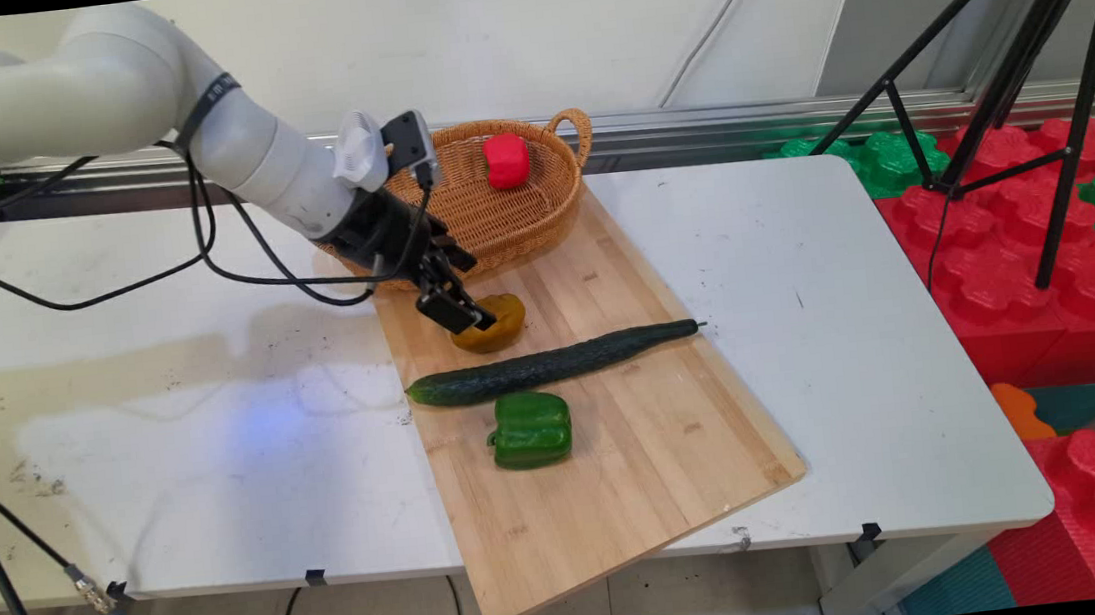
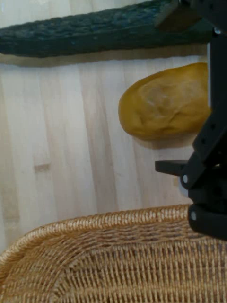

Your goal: Pick up the potato from the cutting board, then place the picked object in the vegetable basket

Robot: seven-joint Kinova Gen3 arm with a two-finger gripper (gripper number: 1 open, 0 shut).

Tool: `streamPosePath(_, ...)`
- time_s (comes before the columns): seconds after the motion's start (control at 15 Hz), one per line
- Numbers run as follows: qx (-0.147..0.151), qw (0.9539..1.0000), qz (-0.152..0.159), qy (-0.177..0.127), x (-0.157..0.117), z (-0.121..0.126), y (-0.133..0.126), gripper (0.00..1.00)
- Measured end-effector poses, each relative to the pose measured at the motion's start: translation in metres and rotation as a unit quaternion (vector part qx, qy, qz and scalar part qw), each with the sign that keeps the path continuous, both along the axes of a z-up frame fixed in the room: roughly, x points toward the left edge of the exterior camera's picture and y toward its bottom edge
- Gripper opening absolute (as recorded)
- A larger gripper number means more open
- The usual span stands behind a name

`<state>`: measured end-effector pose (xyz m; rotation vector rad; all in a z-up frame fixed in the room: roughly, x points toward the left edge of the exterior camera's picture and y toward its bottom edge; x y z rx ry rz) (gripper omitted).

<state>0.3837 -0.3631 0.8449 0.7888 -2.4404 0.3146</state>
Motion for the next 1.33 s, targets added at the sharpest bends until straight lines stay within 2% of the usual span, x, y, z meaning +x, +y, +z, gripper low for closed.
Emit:
streamPosePath(0.53,0.024,0.9995,0.016,-0.007,-0.010,-0.024,-0.011,1.00)
streamPosePath(1.13,0.029,0.9992,0.024,-0.013,-0.019,-0.038,-0.017,1.00)
streamPosePath(1.2,0.028,0.9992,0.025,-0.014,-0.019,-0.039,-0.017,0.00)
streamPosePath(1.33,0.025,0.9993,0.023,-0.015,-0.021,-0.040,-0.019,0.00)
